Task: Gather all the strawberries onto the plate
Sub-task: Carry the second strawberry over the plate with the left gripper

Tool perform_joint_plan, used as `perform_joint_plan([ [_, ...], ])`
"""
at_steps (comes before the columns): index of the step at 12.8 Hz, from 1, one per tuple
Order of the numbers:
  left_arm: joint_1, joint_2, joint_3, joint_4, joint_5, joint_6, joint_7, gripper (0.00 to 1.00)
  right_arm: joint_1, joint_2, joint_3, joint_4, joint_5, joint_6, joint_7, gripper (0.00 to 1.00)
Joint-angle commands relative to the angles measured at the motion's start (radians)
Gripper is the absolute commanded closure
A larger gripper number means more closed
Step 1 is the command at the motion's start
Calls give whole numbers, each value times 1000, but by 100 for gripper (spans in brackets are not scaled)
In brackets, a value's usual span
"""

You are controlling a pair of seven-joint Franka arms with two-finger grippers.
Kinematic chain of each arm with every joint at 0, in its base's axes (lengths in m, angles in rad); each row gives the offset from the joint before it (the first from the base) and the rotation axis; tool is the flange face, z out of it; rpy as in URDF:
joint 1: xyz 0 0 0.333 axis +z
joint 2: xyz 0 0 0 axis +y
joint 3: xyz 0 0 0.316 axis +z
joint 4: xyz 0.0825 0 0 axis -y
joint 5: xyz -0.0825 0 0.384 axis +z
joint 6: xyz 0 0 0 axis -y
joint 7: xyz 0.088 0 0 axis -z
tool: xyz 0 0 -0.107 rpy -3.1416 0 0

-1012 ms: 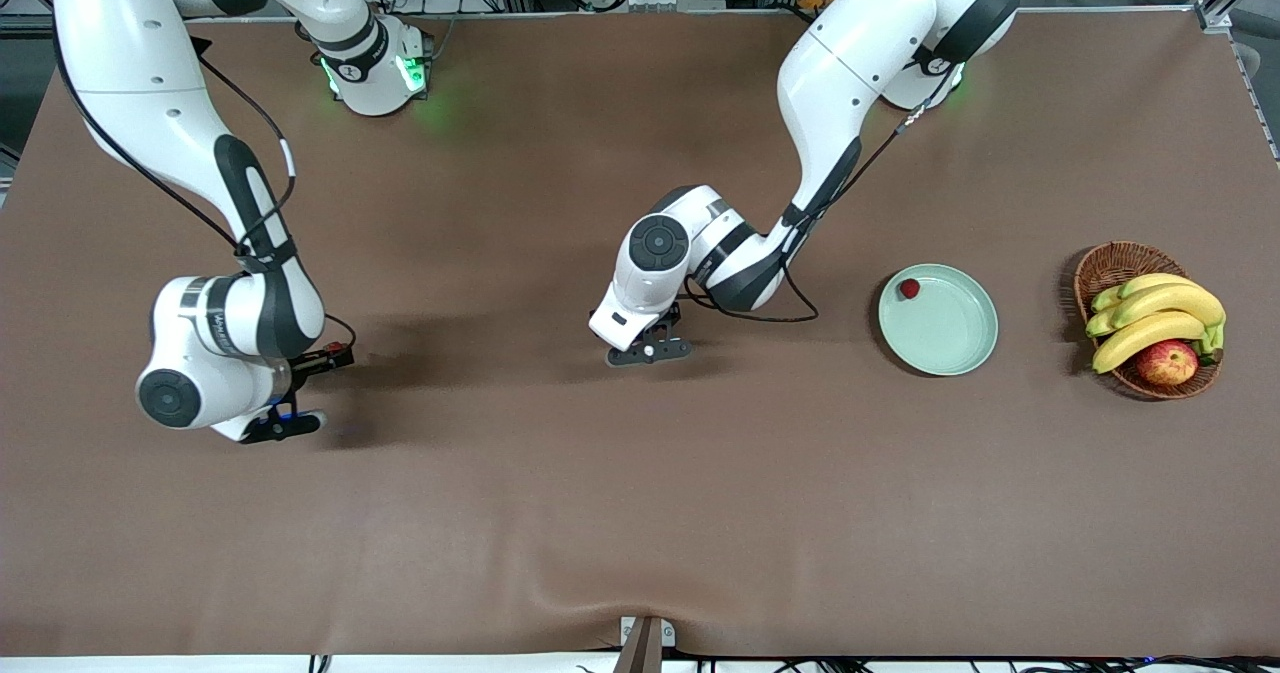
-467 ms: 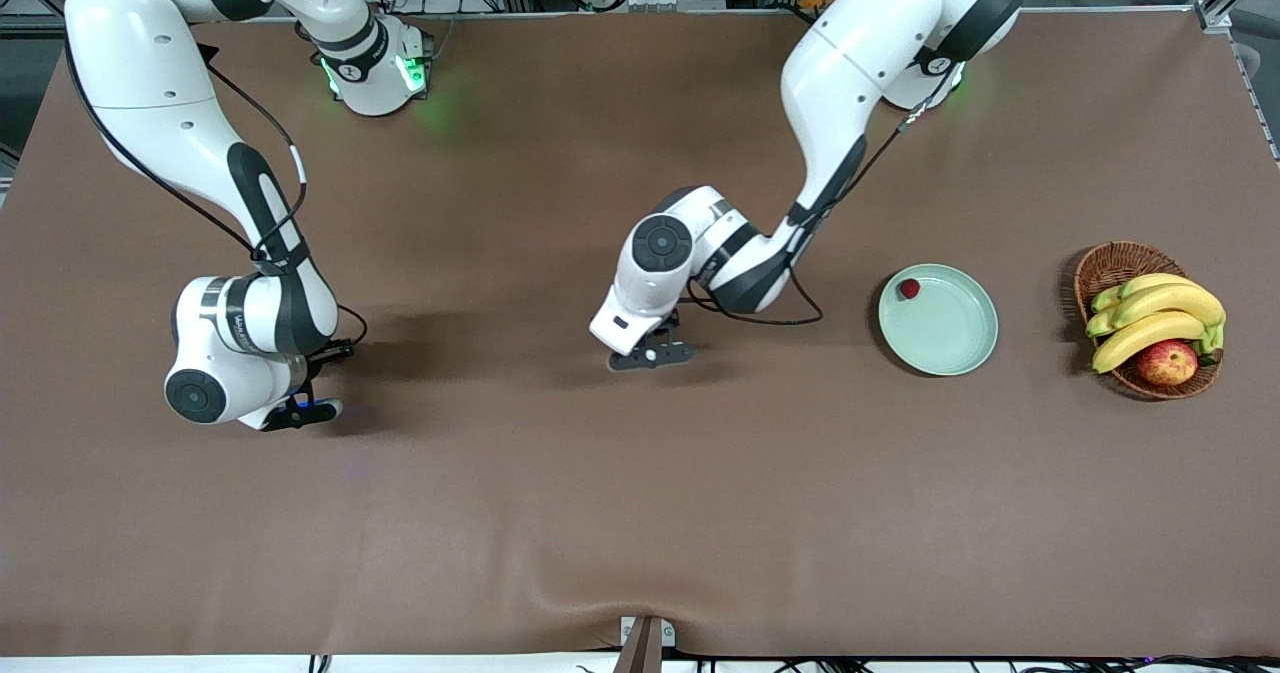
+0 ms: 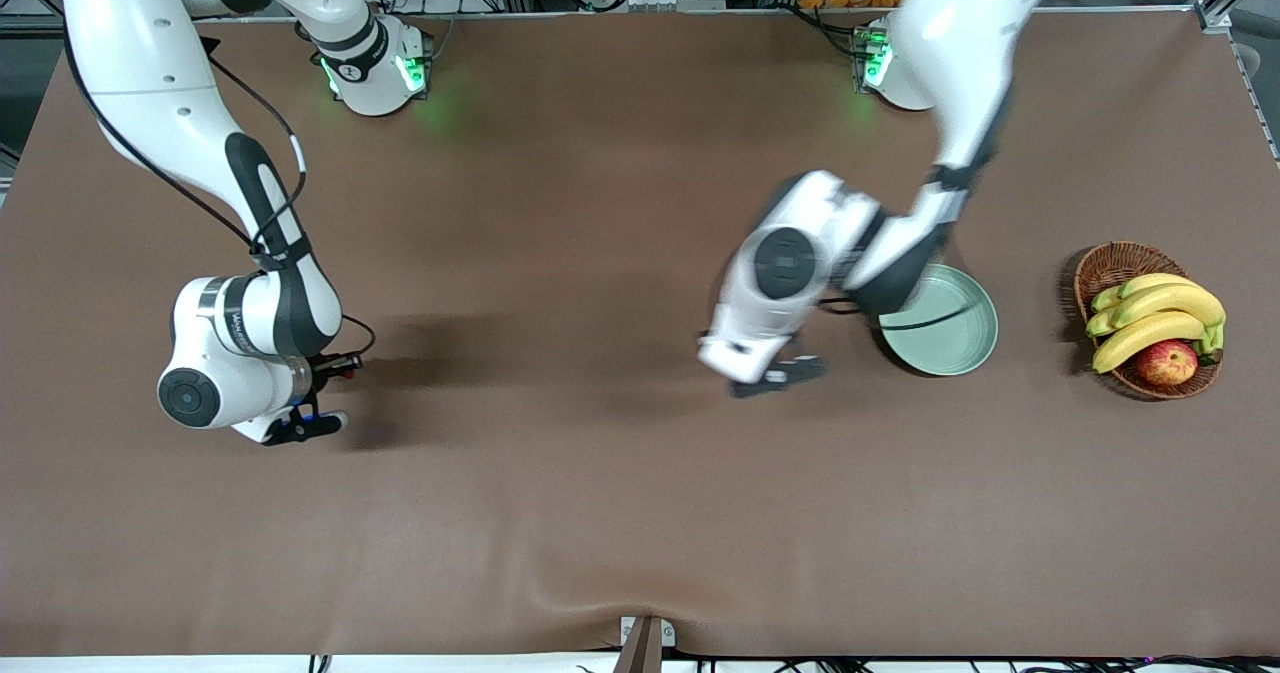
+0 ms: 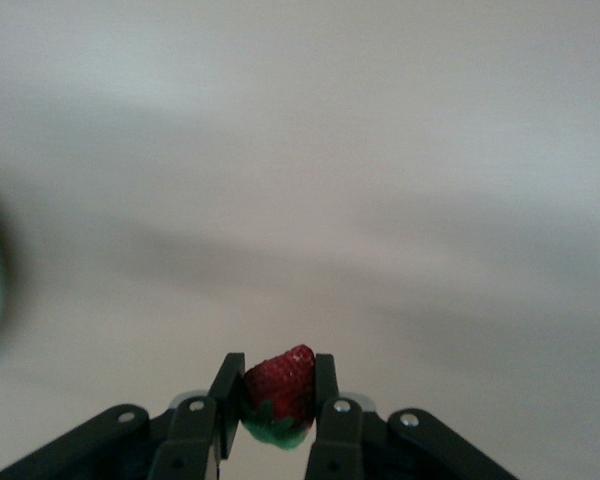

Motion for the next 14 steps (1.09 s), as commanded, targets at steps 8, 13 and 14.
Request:
perform_joint_plan([
  [8, 396, -62, -8, -383, 238, 76, 372, 59, 436, 35, -3, 63, 405, 113, 439, 100],
  [13, 392, -111, -47, -351, 244, 47, 363, 0, 498, 108, -2, 60, 408, 218, 438, 68],
  [14, 393, -120, -98, -320, 238, 27, 352, 0, 496, 108, -2, 58, 408, 218, 438, 45],
])
